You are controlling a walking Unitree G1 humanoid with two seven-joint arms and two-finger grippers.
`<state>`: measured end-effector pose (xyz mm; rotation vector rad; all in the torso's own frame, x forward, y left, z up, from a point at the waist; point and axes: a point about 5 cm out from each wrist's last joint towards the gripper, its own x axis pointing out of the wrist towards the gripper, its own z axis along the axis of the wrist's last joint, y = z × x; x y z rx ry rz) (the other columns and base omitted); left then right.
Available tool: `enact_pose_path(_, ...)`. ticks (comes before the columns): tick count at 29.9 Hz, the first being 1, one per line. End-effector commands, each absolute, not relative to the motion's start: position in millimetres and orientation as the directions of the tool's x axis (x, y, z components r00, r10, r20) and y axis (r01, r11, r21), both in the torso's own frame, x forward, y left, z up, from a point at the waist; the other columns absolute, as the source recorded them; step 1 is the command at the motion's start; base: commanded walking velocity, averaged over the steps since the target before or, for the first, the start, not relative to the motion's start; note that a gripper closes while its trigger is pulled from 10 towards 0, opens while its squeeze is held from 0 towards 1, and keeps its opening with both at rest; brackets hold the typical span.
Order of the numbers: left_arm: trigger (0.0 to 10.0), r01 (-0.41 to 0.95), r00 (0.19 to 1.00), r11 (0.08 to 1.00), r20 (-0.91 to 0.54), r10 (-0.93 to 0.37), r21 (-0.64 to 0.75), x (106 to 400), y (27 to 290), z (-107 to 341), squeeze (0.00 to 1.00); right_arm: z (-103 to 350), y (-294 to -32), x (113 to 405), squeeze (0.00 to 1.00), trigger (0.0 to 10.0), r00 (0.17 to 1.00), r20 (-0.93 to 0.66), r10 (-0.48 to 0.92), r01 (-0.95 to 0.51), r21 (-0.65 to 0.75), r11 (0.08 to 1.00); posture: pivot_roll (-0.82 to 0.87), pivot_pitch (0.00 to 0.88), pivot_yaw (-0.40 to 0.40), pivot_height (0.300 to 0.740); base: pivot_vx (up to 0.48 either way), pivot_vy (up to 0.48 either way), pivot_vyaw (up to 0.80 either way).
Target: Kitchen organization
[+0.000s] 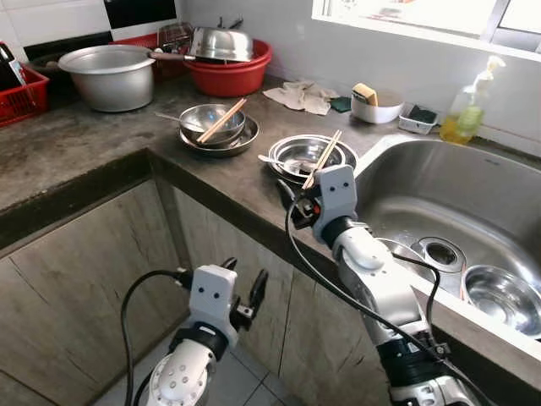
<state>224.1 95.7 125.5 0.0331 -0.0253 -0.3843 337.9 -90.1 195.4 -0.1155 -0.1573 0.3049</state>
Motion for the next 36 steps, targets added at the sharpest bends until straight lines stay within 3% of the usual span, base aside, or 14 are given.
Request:
enact_pose_path(1, 10.0, 0.373, 0.927, 0.927, 0.034, -0.374, 0.036, 222, 95, 130, 0.0, 204, -90, 342, 0.0, 10.0, 0.942, 0.177, 0.287, -0.26, -0.159, 0.952, 0.1, 0.06, -0.068, 0.74, 0.0, 0.0, 0.0)
enact_pose_path(4, 10.0, 0.372, 0.927, 0.927, 0.035, -0.373, 0.035, 222, 95, 130, 0.0, 206, -89, 344, 0.01, 10.0, 0.939, 0.189, 0.287, -0.256, -0.172, 0.951, 0.1, 0.064, -0.07, 0.74, 0.0, 0.0, 0.0)
enact_pose_path(5, 10.0, 0.372, 0.927, 0.928, 0.038, -0.373, 0.033, 222, 95, 131, 0.0, 207, -88, 344, 1.0, 10.0, 0.937, 0.191, 0.291, -0.261, -0.167, 0.951, 0.1, 0.07, -0.07, 0.74, 0.0, 0.0, 0.0)
enact_pose_path(12, 10.0, 0.409, 0.91, 0.913, 0.078, -0.408, 0.004, 220, 90, 136, 0.0, 197, -84, 351, 1.0, 10.0, 0.942, 0.165, 0.291, -0.259, -0.193, 0.946, 0.1, 0.083, -0.069, 0.74, 0.0, 0.0, 0.0)
enact_pose_path(13, 10.0, 0.412, 0.908, 0.911, 0.083, -0.411, 0.001, 220, 89, 137, 0.0, 196, -83, 352, 0.22, 10.0, 0.944, 0.161, 0.286, -0.253, -0.199, 0.947, 0.09, 0.088, -0.073, 0.74, 0.0, 0.0, 0.0)
enact_pose_path(14, 10.0, 0.415, 0.907, 0.91, 0.086, -0.413, -0.001, 220, 89, 139, 0.0, 194, -82, 354, 0.0, 10.0, 0.947, 0.159, 0.28, -0.245, -0.21, 0.947, 0.1, 0.096, -0.076, 0.74, 0.0, 0.0, 0.0)
enact_pose_path(23, 10.0, 0.423, 0.903, 0.906, 0.088, -0.421, 0.0, 219, 86, 140, 0.0, 194, -70, 360, 0.0, 10.0, 0.94, 0.175, 0.292, -0.24, -0.267, 0.933, 0.1, 0.108, -0.077, 0.74, 0.0, 0.0, 0.0)
enact_pose_path(36, 10.0, 0.421, 0.904, 0.907, 0.084, -0.42, -0.004, 218, 84, 140, 0.0, 190, -61, 371, 0.0, 10.0, 0.968, 0.163, 0.192, -0.146, -0.258, 0.955, 0.1, 0.115, -0.085, 0.74, 0.0, 0.0, 0.0)
